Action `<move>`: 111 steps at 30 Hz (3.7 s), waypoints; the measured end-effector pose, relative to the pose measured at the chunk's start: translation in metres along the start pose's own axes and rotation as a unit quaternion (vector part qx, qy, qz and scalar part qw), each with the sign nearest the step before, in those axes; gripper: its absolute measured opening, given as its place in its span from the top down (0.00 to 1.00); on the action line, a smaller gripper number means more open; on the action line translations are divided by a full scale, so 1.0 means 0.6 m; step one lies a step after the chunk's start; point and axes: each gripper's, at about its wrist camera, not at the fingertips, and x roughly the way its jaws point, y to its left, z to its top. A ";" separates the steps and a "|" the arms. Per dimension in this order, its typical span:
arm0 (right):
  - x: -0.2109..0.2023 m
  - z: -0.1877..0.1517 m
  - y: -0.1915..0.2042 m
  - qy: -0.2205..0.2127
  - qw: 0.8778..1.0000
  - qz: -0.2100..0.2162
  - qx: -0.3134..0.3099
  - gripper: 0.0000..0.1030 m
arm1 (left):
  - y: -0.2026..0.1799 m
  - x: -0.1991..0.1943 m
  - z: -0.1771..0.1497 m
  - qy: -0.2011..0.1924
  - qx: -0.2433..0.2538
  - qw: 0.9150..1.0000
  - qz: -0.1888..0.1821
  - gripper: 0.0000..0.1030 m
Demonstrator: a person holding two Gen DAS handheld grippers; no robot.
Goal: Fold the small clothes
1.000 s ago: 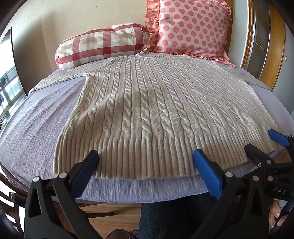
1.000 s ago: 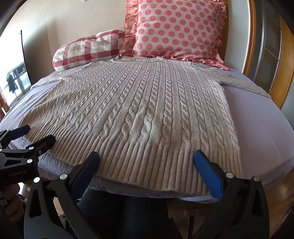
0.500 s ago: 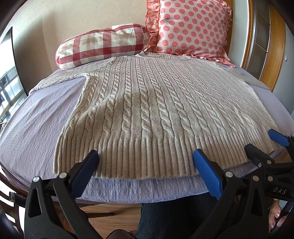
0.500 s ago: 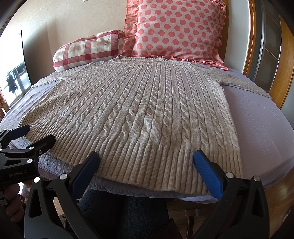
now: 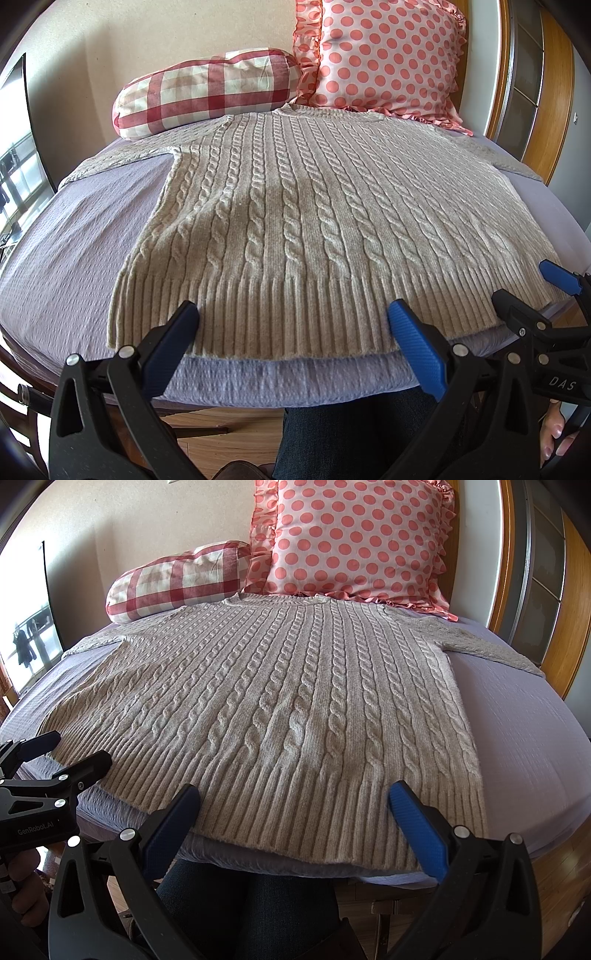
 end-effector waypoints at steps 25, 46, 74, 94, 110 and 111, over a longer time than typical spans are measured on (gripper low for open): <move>0.000 -0.001 0.000 -0.001 1.000 0.000 0.000 0.01 | 0.000 0.000 0.000 -0.001 0.000 1.000 0.000 0.02; 0.000 -0.002 0.000 -0.002 1.000 0.000 0.000 0.01 | 0.000 0.000 0.000 -0.002 0.000 1.000 0.000 0.02; 0.035 0.232 -0.564 -0.099 0.931 -0.049 0.349 0.24 | 0.087 -0.031 0.115 -0.098 -0.046 0.994 0.030 0.02; 0.250 0.236 -0.830 -0.054 0.826 -0.127 0.547 0.91 | 0.248 0.041 0.187 -0.111 -0.219 0.966 0.080 0.02; 0.179 0.481 -0.063 -0.110 0.978 0.179 0.000 0.91 | 0.472 0.079 0.204 -0.060 -0.370 0.927 0.009 0.02; 0.213 0.467 -0.006 -0.069 0.978 0.197 -0.027 0.91 | 0.484 0.086 0.211 -0.061 -0.365 0.929 0.017 0.02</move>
